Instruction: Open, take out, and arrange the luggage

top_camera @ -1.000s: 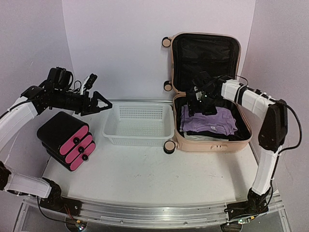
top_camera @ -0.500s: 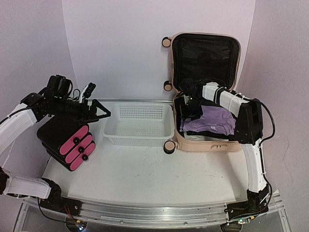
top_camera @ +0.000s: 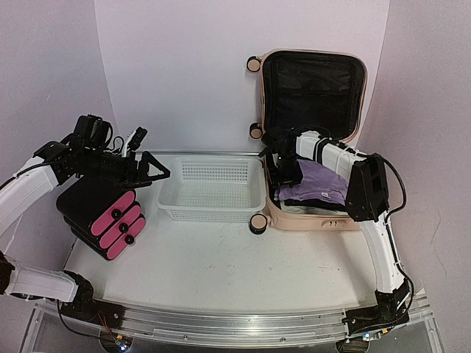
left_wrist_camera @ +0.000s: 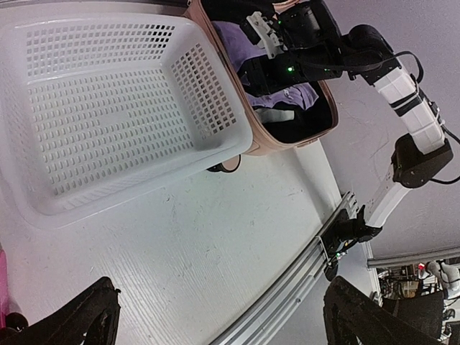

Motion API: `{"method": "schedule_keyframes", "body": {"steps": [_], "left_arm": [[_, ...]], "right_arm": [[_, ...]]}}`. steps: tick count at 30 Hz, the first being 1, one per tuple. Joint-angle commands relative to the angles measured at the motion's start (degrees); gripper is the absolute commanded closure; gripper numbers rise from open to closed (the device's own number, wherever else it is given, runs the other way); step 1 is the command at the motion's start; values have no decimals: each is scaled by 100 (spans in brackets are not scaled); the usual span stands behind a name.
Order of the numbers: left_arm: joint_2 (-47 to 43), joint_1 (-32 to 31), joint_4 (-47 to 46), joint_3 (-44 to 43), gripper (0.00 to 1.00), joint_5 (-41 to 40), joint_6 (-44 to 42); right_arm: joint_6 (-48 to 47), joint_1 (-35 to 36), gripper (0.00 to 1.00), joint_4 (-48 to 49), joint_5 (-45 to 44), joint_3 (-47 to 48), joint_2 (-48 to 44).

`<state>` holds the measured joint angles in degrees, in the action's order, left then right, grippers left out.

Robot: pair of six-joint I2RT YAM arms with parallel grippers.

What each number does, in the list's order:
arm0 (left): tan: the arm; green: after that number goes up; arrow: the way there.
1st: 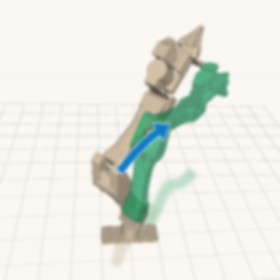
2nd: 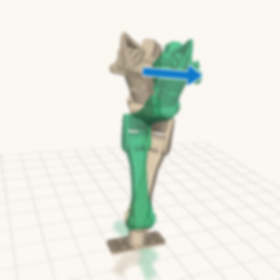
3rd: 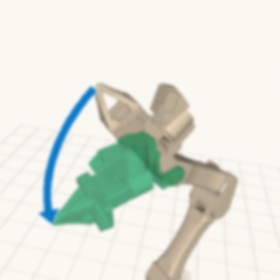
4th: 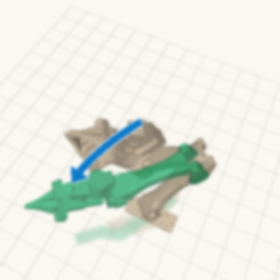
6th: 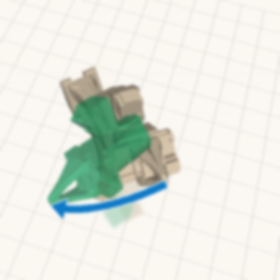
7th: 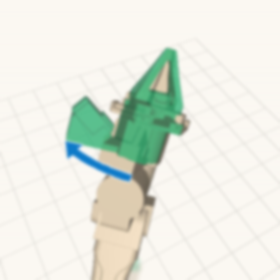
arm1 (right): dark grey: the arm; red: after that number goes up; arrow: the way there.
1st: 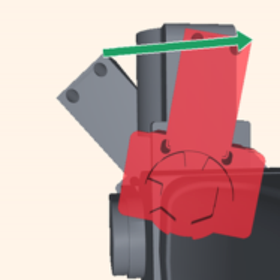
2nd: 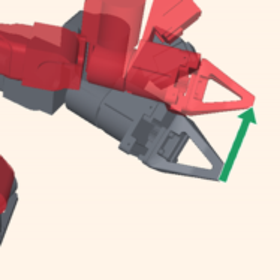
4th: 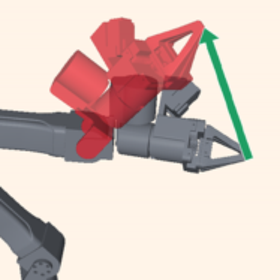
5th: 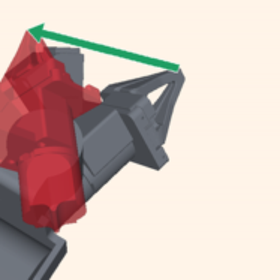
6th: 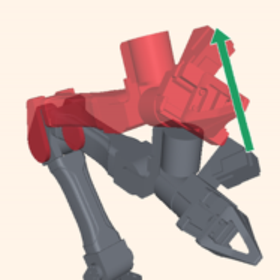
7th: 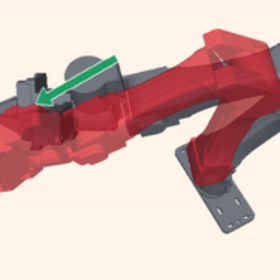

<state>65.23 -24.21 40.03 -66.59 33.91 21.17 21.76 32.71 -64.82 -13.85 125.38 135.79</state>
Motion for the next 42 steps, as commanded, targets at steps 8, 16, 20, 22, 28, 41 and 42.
{"method": "schedule_keyframes", "body": {"steps": [8, 16, 20, 22, 28, 41, 42], "left_arm": [[61, -2, -322, 5, 1, 103, 69], [50, 3, -330, 27, 0, 134, 80], [53, 3, -336, 40, 0, 149, 89], [44, -1, -340, 47, 1, 151, 89], [67, 3, -354, 44, 1, 186, 106], [214, 4, -371, 19, 0, 280, 148], [232, 1, -373, 1, 0, 289, 157]], "right_arm": [[-308, 220, 35, -59, -631, 342, 349], [-617, 320, 22, -106, -1358, 404, 663], [-639, 316, 22, -96, -1623, 338, 697], [-678, 316, 22, -56, -1378, 348, 701], [-639, 315, 19, 5, -600, 342, 561], [-2661, 146, 39, 455, 427, -463, -620], [-2881, 59, 38, 473, 575, -525, -679]]}}
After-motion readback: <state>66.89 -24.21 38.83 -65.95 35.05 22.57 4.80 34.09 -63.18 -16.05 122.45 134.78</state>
